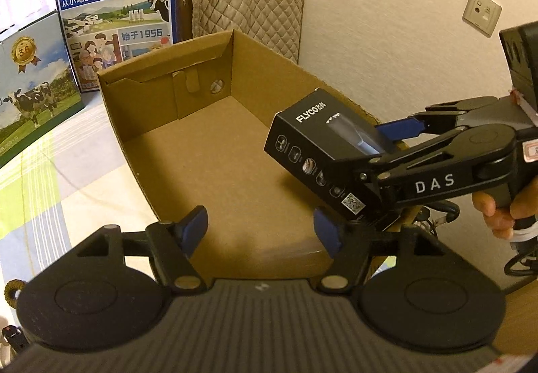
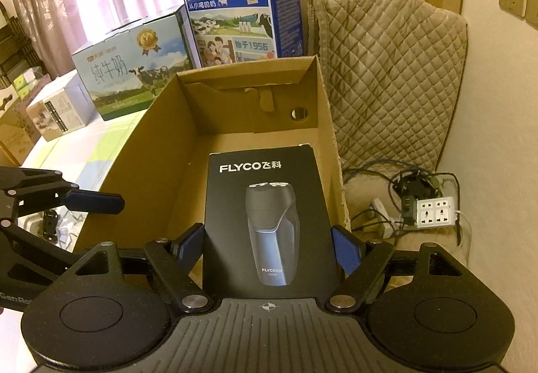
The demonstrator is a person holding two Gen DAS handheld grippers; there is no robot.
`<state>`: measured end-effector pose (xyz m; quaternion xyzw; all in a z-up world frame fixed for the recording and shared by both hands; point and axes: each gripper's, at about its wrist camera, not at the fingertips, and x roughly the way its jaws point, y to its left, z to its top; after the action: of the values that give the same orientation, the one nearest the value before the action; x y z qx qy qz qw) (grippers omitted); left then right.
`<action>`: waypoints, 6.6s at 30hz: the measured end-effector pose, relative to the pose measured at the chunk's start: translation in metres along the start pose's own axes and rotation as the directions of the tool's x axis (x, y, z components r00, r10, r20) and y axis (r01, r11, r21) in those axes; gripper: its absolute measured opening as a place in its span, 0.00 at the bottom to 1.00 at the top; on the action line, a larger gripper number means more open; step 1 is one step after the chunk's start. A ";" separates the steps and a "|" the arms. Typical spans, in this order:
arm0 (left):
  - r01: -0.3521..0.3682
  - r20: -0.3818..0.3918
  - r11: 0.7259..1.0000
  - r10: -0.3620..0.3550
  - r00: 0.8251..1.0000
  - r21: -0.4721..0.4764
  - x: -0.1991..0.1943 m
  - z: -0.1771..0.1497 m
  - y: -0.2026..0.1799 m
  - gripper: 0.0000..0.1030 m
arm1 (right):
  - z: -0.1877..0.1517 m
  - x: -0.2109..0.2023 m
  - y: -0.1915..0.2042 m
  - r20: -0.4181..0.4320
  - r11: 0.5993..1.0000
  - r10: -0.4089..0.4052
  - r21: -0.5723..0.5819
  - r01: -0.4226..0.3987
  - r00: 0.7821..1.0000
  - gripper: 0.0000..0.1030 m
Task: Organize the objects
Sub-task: 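Lower the shaver box into the cardboard box while the left gripper releases the cup inside, then withdraw both grippers from the cardboard box back over the table items, then grasp the silver-green foil tea pouch with the right gripper, then lift the foil pouch with the right gripper while the left gripper grasps the white bead bag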
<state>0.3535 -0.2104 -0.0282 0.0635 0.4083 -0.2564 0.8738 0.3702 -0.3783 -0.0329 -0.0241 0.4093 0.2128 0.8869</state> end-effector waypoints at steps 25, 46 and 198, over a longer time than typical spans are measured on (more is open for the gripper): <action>-0.036 0.014 0.999 0.037 0.999 -0.029 -0.014 -0.001 -0.002 0.69 | 0.001 -0.008 0.000 0.027 0.999 0.037 -0.007 -0.036 0.999 0.75; -0.040 0.092 0.992 0.051 0.994 -0.117 -0.095 -0.036 0.016 0.76 | -0.029 -0.078 0.046 0.156 0.998 0.051 0.023 -0.055 0.986 0.75; -0.237 -0.021 0.955 0.237 0.971 -0.178 -0.147 -0.168 0.280 0.65 | -0.136 0.065 0.246 -0.151 0.994 -0.106 0.026 0.111 0.983 0.49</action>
<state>0.3007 0.1424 -0.0565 0.0329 0.4190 -0.1119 0.9004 0.2124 -0.1609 -0.1389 -0.0471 0.4762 0.1549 0.8643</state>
